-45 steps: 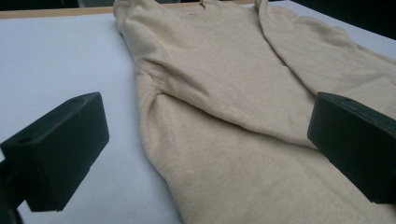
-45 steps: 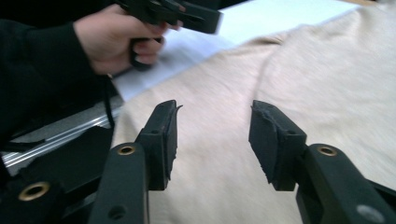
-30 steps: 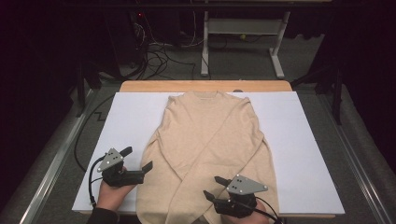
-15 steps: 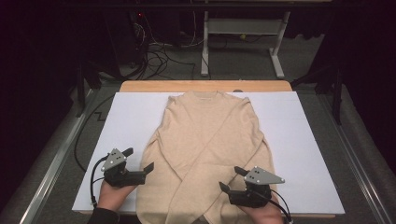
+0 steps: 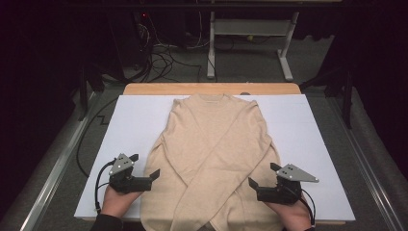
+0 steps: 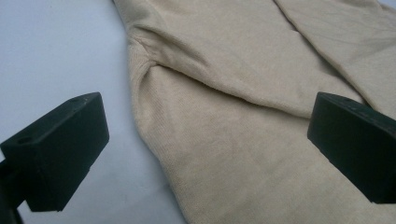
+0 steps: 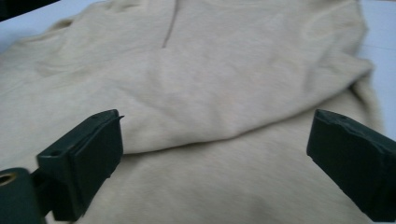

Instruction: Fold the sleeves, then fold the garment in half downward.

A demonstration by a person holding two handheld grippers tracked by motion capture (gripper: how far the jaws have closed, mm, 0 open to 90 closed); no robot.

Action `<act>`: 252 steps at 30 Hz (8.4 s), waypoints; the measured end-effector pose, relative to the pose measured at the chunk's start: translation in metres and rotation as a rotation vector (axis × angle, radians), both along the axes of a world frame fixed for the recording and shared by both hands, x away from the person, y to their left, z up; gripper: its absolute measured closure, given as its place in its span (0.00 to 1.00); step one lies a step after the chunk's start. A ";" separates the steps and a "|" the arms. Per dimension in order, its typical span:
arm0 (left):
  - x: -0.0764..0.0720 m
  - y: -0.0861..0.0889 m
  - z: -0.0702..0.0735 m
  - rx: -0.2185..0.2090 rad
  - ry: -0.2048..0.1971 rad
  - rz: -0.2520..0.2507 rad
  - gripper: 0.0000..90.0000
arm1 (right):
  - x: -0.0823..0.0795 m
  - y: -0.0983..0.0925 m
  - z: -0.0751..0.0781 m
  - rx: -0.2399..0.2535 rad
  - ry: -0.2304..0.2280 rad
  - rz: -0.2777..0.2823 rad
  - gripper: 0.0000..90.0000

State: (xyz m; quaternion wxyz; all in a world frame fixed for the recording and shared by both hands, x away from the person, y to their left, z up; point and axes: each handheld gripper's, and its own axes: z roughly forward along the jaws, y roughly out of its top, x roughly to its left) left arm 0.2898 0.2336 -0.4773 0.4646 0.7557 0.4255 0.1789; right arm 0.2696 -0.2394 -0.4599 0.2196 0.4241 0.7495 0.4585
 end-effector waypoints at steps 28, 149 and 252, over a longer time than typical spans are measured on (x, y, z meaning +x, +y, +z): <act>0.020 -0.010 -0.008 0.132 0.224 0.093 0.28 | 0.042 -0.055 -0.003 -0.074 0.131 -0.190 0.33; -0.008 0.002 0.036 -0.026 0.038 0.051 0.39 | 0.004 -0.070 0.014 0.021 -0.032 -0.152 0.18; 0.168 -0.057 0.029 0.144 0.207 0.123 0.88 | 0.197 -0.013 -0.001 -0.199 0.183 -0.148 0.92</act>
